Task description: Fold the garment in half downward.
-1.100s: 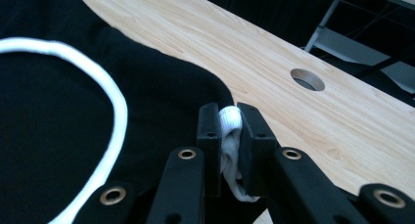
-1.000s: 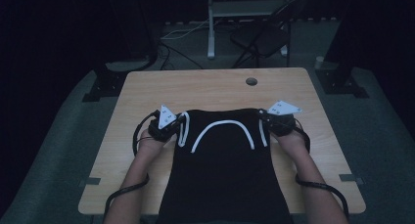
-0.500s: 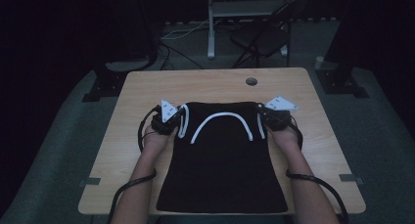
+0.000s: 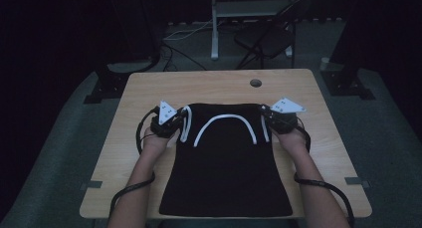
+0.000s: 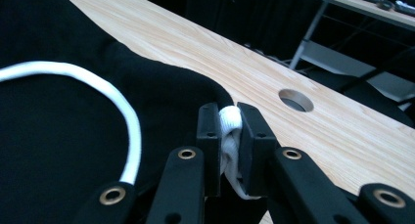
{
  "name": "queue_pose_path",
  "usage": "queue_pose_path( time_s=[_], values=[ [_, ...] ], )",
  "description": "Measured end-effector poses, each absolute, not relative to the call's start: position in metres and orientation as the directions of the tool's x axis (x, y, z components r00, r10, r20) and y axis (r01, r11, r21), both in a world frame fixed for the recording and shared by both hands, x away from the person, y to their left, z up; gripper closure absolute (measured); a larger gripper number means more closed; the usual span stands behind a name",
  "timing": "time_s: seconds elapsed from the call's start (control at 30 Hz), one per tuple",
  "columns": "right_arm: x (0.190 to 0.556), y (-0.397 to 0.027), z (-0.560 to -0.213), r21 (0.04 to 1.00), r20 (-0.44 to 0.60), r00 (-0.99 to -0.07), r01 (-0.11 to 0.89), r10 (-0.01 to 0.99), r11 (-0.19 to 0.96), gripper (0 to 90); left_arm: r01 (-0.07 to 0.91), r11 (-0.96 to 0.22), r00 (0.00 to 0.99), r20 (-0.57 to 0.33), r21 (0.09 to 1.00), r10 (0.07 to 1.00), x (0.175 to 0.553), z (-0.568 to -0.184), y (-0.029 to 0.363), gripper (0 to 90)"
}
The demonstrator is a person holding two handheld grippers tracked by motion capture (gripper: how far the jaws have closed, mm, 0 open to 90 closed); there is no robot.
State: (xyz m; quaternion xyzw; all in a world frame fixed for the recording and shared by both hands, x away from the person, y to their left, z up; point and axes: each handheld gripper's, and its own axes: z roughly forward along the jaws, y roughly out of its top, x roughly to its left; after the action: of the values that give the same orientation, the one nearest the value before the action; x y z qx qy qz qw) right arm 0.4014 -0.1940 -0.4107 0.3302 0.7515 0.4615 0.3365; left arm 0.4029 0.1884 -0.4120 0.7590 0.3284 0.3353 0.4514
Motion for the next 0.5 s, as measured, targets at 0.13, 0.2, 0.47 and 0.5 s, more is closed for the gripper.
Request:
queue_pose_path(
  time_s=[0.13, 0.2, 0.47, 0.5],
  values=[
    [0.393, -0.192, -0.406, 0.917, -0.220, -0.587, 0.148, 0.779, 0.370, 81.5, 0.203, -0.345, 0.574, 0.174, 0.916, 0.800, 0.397, -0.407, 0.194, 83.5],
    [0.387, -0.190, -0.404, 0.918, -0.235, -0.598, 0.124, 0.766, 0.378, 81.5, 0.189, -0.351, 0.577, 0.186, 0.917, 0.796, 0.395, -0.406, 0.195, 83.6],
    [0.365, -0.187, -0.400, 0.920, -0.261, -0.634, 0.064, 0.728, 0.386, 81.4, 0.094, -0.402, 0.623, 0.261, 0.911, 0.737, 0.366, -0.407, 0.197, 83.6],
    [0.365, -0.187, -0.400, 0.920, -0.261, -0.634, 0.064, 0.728, 0.386, 81.4, 0.094, -0.402, 0.623, 0.261, 0.911, 0.737, 0.366, -0.407, 0.197, 83.6]
  ],
)
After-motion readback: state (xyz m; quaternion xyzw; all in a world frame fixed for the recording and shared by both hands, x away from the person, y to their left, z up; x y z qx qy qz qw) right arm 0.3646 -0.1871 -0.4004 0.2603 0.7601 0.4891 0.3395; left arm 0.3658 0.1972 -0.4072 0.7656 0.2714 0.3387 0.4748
